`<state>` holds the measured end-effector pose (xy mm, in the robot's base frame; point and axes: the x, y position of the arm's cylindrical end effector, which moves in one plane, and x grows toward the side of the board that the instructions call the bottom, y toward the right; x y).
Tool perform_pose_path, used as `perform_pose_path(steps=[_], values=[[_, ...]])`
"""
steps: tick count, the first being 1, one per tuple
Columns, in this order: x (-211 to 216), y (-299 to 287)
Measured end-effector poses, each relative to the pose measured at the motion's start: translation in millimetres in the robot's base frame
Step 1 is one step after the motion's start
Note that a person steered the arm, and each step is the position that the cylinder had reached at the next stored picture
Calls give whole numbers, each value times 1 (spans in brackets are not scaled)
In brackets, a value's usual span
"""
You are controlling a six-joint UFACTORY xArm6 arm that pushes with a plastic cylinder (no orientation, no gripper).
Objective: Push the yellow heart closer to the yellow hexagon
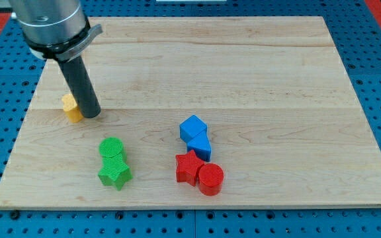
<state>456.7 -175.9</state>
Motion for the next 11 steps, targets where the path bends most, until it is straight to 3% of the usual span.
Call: perform_pose_path(steps=[3, 4, 8, 11], values=[[14, -93], [-13, -123], [-69, -71], [-67, -42]])
